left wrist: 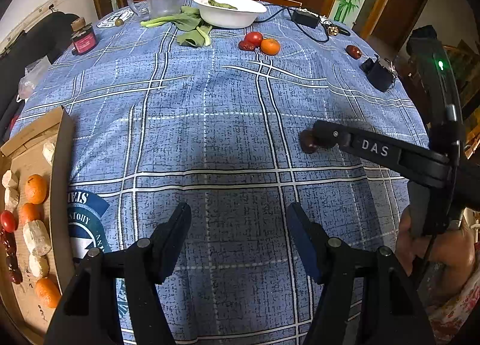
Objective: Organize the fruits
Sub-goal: 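Grasp a dark plum with the left gripper while the right gripper grasps another dark plum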
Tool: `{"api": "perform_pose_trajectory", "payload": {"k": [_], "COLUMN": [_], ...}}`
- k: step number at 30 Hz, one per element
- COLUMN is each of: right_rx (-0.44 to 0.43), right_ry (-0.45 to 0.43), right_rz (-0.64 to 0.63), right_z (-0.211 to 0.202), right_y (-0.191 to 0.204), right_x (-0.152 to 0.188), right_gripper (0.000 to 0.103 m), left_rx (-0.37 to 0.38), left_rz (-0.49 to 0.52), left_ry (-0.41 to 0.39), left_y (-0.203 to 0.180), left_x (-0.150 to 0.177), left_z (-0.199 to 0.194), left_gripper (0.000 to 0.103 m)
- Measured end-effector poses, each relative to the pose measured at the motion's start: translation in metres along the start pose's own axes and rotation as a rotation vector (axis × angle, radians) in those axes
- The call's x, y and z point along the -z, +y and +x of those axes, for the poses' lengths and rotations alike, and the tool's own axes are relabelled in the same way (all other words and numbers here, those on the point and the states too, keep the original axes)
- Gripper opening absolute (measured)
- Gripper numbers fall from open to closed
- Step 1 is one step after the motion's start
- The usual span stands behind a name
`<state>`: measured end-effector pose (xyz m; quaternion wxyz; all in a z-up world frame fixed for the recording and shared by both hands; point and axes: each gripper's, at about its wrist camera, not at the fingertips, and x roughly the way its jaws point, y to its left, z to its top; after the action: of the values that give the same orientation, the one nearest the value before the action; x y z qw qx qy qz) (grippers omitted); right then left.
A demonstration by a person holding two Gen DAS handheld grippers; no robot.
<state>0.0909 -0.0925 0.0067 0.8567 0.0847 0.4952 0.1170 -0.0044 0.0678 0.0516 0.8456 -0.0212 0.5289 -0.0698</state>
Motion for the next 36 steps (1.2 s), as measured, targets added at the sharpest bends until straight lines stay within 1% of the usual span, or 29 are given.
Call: {"api": "perform_pose_trajectory", "payload": {"k": [1,2,6,9,12,18,20,21,22,23,24,25,27,29,31,36], "right_rx": [-0.008,-0.019,-0.020,0.009,0.041,0.046,0.048,0.049,0.052,0.055,0.059,0.062,0.061,0.067,0.074,0.047], "right_ry": [0.017,0.020,0.004,-0.019,-0.032,-0.034,-0.029,-0.027,-0.021,-0.019,-0.016,-0.014,-0.023,-0.024,-0.024,-0.029], "right_rz": [-0.002,0.000,0.032,0.054,0.046,0.062,0.059,0.057,0.055,0.055,0.056,0.058,0.065,0.058,0.050,0.040], "right_z": [0.003,0.003,-0.007,-0.021,-0.035,-0.049,-0.049,-0.048,-0.047,-0.046,-0.044,-0.042,-0.040,-0.039,-0.039,-0.044], "right_y": [0.001,0.001,-0.010,-0.024,-0.035,-0.048,-0.049,-0.050,-0.050,-0.050,-0.050,-0.051,-0.051,-0.049,-0.047,-0.034], "right_x": [0.000,0.001,0.006,0.011,0.019,0.032,0.034,0.035,0.036,0.038,0.038,0.039,0.039,0.039,0.038,0.038], "right_gripper": [0.028,0.026,0.025,0.025,0.025,0.025,0.025,0.025,0.025,0.025,0.025,0.026,0.026,0.027,0.025,0.025], "left_rx": [0.000,0.000,0.032,0.065,0.068,0.083,0.068,0.059,0.035,0.016,0.006,0.008,0.025,0.025,0.039,0.063], "left_rz": [0.002,0.005,0.006,0.008,0.042,0.110,0.129,0.140,0.157,0.175,0.187,0.189,0.169,0.149,0.116,0.042], "left_ry": [0.000,0.000,0.012,0.023,0.015,-0.007,0.001,0.008,-0.003,-0.006,-0.008,-0.007,-0.003,-0.009,-0.010,-0.033], "left_y": [-0.001,-0.002,-0.006,-0.013,-0.026,-0.051,-0.056,-0.058,-0.060,-0.062,-0.062,-0.061,-0.056,-0.049,-0.039,-0.014], "left_x": [-0.001,-0.001,-0.009,-0.020,-0.033,-0.057,-0.060,-0.060,-0.059,-0.059,-0.058,-0.058,-0.057,-0.056,-0.054,-0.046], "left_z": [0.002,0.003,0.016,0.030,0.044,0.062,0.069,0.072,0.073,0.073,0.072,0.071,0.069,0.066,0.061,0.040], "left_gripper": [0.065,0.065,0.065,0.065,0.065,0.065,0.059,0.049,0.040,0.035,0.024,0.017,0.017,0.017,0.017,0.017]}}
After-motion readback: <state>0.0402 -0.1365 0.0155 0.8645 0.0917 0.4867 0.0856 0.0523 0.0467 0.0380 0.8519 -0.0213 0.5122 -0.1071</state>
